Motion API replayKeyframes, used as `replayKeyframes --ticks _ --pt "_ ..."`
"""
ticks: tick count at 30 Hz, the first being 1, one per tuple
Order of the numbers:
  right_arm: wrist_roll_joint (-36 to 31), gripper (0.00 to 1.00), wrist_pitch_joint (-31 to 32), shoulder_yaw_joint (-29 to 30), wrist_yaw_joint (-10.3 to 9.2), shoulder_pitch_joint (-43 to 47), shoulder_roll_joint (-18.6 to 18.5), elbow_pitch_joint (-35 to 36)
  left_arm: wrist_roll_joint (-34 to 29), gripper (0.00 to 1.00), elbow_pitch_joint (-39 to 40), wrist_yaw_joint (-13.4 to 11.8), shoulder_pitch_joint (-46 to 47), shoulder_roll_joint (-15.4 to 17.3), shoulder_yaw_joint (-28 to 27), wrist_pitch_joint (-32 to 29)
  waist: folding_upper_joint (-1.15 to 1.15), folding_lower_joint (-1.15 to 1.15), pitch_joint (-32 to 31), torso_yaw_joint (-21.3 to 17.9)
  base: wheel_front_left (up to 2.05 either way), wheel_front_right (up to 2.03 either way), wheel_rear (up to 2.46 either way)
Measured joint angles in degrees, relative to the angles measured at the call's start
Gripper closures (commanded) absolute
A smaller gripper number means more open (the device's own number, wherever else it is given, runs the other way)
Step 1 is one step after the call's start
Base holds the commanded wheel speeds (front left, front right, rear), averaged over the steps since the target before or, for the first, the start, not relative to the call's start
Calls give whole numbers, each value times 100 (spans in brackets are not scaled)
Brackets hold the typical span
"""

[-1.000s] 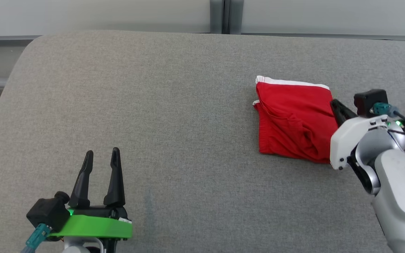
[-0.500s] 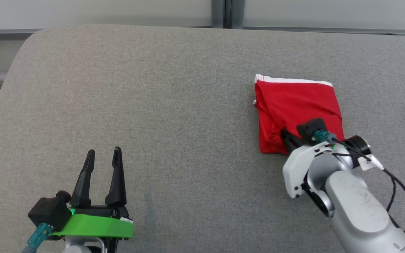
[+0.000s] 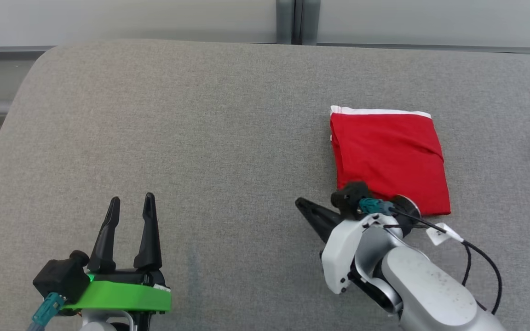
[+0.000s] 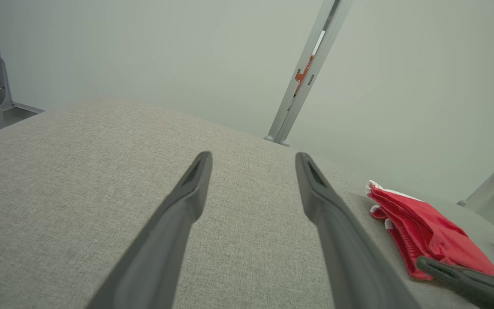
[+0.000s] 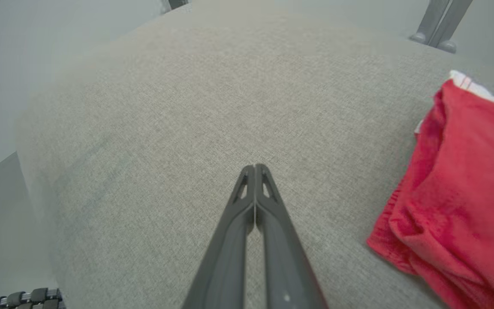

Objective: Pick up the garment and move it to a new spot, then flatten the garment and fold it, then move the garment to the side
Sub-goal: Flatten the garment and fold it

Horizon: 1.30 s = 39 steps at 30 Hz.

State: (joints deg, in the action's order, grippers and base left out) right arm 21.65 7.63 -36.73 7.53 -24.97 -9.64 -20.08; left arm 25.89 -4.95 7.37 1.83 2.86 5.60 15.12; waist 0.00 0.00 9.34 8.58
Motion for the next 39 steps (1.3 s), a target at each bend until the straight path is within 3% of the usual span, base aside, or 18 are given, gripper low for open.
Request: replayKeyframes --ticks 3,4,5,6,13,20,27,39 --pt "45 100 -379 356 0 182 -71 326 -31 0 -11 0 -10 0 -54 0 0 0 -61 -57 0 0 0" --pt "29 85 -519 520 0 274 -79 409 -36 0 -20 0 -12 0 -71 0 0 0 -81 -77 0 0 0" --pt "-59 55 -681 698 0 389 -82 509 -41 0 -33 0 -17 -1 -115 1 0 0 -105 -106 0 0 0" --pt "-153 0 -835 856 -1 503 -98 614 -54 0 -44 0 -32 0 -163 1 0 0 -129 -143 0 0 0" --pt "-634 0 -1777 2246 -1 1404 141 1145 -227 0 -144 0 -130 -2 -331 0 0 0 -324 -401 0 0 0" --pt "-750 0 -1949 2987 -3 2017 236 1209 -346 0 -419 0 -220 -3 -492 1 0 0 -556 -662 0 0 0" --pt "-597 0 -2040 3311 -3 2120 156 836 -571 0 -812 0 -193 -2 -465 1 0 0 -811 -843 0 0 0" --pt "-408 0 -2236 3257 -3 2112 -103 -47 -692 0 -1201 -2 12 -4 -402 1 0 0 -1042 -981 0 0 0"
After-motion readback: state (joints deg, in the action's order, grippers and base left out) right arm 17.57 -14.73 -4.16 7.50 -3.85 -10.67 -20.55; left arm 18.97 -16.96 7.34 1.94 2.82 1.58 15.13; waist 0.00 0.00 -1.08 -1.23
